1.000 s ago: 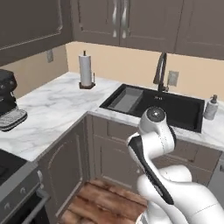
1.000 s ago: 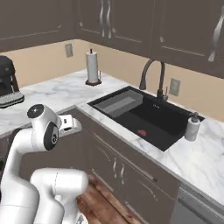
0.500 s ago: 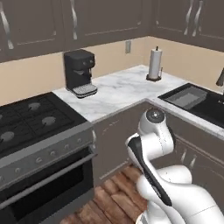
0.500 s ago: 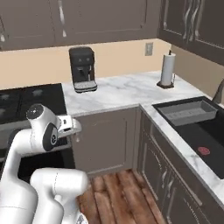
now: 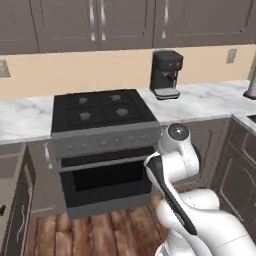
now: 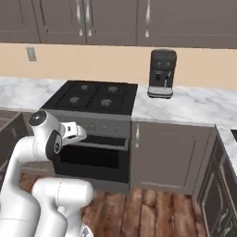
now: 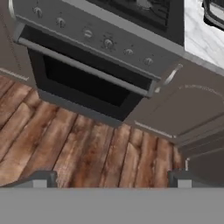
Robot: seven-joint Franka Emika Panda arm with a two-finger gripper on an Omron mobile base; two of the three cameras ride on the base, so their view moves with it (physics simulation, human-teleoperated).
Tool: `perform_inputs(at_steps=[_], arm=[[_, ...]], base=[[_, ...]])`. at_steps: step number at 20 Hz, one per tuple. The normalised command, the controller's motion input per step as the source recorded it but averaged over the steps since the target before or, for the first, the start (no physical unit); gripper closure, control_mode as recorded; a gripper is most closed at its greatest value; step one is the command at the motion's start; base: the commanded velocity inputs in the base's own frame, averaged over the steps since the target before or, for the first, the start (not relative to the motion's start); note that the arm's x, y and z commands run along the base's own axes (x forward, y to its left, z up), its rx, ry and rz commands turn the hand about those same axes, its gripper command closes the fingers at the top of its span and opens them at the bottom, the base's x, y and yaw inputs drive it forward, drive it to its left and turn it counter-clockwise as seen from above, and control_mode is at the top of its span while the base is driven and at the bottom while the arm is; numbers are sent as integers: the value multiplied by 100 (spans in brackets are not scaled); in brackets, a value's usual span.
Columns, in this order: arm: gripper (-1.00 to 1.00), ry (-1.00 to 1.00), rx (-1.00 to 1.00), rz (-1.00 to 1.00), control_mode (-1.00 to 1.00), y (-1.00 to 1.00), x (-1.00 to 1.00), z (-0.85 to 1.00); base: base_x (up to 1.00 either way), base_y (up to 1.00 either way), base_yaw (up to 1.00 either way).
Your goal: Restock the sink supplies by placing the sponge and soap dispenser on the counter and next to the sink. Make sure the soap dispenser is upright.
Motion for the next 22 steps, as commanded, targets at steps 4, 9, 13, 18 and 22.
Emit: perform_inputs(at_steps=[4, 9, 13, 18, 22], arm=[[-100, 0, 0, 0, 100, 0, 0, 0], [-100, 0, 0, 0, 100, 0, 0, 0], [-100, 0, 0, 0, 100, 0, 0, 0], [-100, 0, 0, 0, 100, 0, 0, 0], [-100, 0, 0, 0, 100, 0, 0, 0]], base=[[-14, 55, 69], [2, 57, 63], [28, 1, 48], [14, -23, 46], [0, -37, 47]])
